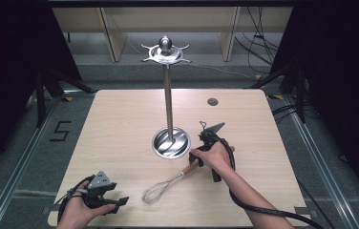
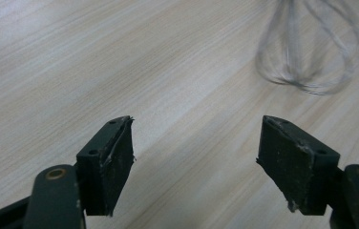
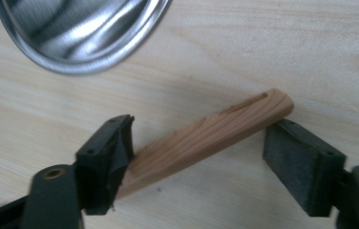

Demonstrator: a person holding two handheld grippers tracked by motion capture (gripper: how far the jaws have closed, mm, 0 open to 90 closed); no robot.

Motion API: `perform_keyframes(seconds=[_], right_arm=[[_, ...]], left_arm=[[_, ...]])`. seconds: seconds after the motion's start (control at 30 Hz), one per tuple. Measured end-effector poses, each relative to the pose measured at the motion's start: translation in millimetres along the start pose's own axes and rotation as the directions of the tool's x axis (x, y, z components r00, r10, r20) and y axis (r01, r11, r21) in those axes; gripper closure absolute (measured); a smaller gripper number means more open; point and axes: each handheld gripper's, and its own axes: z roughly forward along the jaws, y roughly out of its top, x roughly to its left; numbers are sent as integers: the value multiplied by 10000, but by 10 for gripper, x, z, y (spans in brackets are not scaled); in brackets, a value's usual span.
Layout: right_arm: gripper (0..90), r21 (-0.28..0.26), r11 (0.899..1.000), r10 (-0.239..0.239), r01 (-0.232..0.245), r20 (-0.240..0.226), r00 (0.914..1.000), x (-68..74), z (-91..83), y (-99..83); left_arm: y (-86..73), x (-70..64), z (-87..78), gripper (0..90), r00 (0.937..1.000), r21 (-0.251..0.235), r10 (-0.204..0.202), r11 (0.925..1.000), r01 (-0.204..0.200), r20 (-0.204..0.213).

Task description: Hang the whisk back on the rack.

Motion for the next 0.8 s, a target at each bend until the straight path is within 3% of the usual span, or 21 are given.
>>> perform_keyframes(seconds=[0.07,0.13,0.17,0.27,0.33,0.37,0.53,0.57,0.6,0.63,0.7,0.77,0.8], right_arm=[[406,-115,9953,-957,960,249,9951,19,9,-19],[463,241,9829,-1836,1823,718,9804,44,-1,-41],[478,801,9816,-1809,1733,1011,9783,66,-23,-55],[519,792,9687,-2415,2353,815,9670,93,-24,-93],[543,773,9708,-2334,2269,899,9682,113,-25,-114],[583,1031,9602,-2690,2596,905,9589,96,-44,-121],[678,876,9623,-2639,2573,744,9617,7,-67,-138],[698,714,9672,-2483,2437,638,9666,-4,-63,-149],[703,711,9608,-2718,2681,490,9611,-41,-74,-140],[705,342,9529,-3027,3014,438,9521,-69,-61,-145],[706,476,9649,-2600,2585,307,9651,-84,-103,-144],[706,236,9666,-2553,2552,-19,9669,-122,-106,-133],[706,125,9634,-2677,2677,7,9635,-143,-105,-127]], left_arm=[[0,0,-1,269,10000,-1,-12,10000,12,-16],[-1,-1,-1,270,10000,18,-8,10000,8,26],[0,0,0,270,10000,23,12,10000,-12,12],[1,-5,0,269,10000,21,20,10000,-20,25],[1,-5,0,269,10000,21,13,10000,-13,21],[-1,-3,-2,269,10000,39,7,10000,-7,12],[-6,2,8,269,10000,43,9,10000,-9,84],[-6,2,8,269,10000,41,5,10000,-6,84],[-5,0,3,269,10000,62,3,10000,-4,50],[-5,0,3,269,10000,62,3,10000,-4,50],[-3,6,6,269,9999,88,71,9999,-72,74],[-3,4,7,270,9999,89,68,9999,-69,77],[-3,3,6,270,9999,90,72,9999,-72,83]])
